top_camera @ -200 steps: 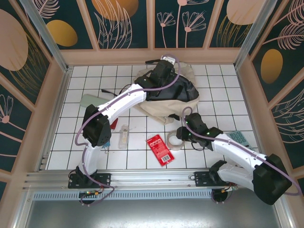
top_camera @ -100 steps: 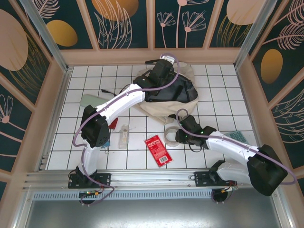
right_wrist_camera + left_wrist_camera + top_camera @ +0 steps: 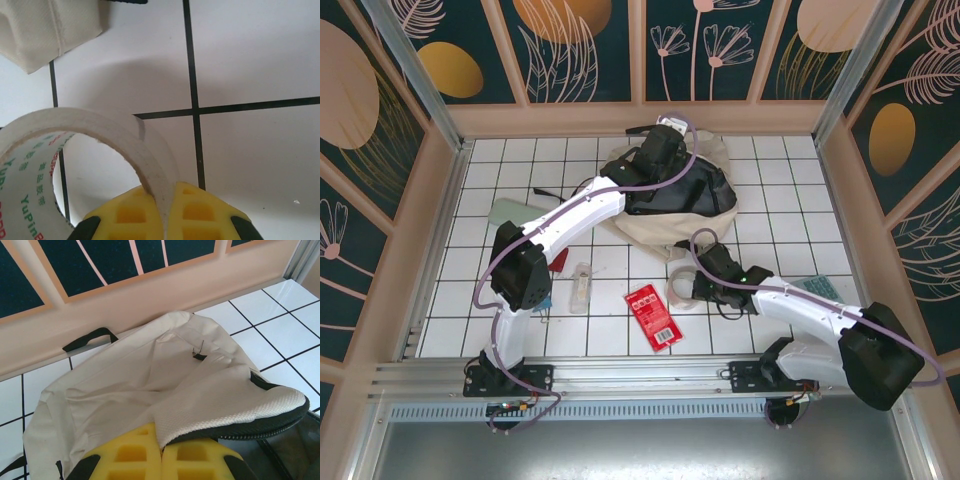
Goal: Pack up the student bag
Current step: Pick up the loose stationery from the bottom-center of the table, then place the loose stationery in the student bag.
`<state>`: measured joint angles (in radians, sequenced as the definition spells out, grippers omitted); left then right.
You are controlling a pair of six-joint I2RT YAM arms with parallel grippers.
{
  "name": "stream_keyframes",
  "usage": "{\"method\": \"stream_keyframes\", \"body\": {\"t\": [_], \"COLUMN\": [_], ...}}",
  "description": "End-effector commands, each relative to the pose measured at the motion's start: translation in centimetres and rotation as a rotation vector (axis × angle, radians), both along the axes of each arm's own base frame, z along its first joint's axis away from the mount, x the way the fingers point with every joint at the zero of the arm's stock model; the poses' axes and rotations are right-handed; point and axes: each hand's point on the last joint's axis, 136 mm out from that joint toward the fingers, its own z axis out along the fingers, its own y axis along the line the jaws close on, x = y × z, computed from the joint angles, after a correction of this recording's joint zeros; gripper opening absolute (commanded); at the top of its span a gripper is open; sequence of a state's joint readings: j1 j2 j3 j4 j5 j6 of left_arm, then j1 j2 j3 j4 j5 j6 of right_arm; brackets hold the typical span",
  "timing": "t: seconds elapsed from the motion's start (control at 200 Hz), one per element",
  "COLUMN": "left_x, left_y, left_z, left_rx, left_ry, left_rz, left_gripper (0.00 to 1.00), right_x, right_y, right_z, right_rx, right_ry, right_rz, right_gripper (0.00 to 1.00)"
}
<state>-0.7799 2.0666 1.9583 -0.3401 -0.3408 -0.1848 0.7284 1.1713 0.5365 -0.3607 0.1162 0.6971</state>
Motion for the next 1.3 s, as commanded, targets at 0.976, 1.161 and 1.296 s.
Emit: {"method": "stream_keyframes", "body": {"t": [0.976,1.161,1.296], "left_x": [-0.2,-0.2,-0.3], "left_y": [0.0,0.1,0.0], "left_z": [5.1,6.0,6.5], "left_rx": [-0.09,-0.1,-0.113], "left_ry": [-0.093,-0.108,-0.113], "left_rz": [-0.014,-0.007,-0.014], "left_gripper": [0.0,0.0,0.0], "right_x": [23.7,26.4,28.0], "right_y": [-0.6,-0.7,-1.3], "right_z": [14.8,10.7,8.1], "right_rx": [0.322,0.26,0.218], "right_ry": [-0.426,-0.353,-0.311], "right_rz": [-0.12,-0.148,-0.191], "right_gripper": [0.0,0.0,0.0]}}
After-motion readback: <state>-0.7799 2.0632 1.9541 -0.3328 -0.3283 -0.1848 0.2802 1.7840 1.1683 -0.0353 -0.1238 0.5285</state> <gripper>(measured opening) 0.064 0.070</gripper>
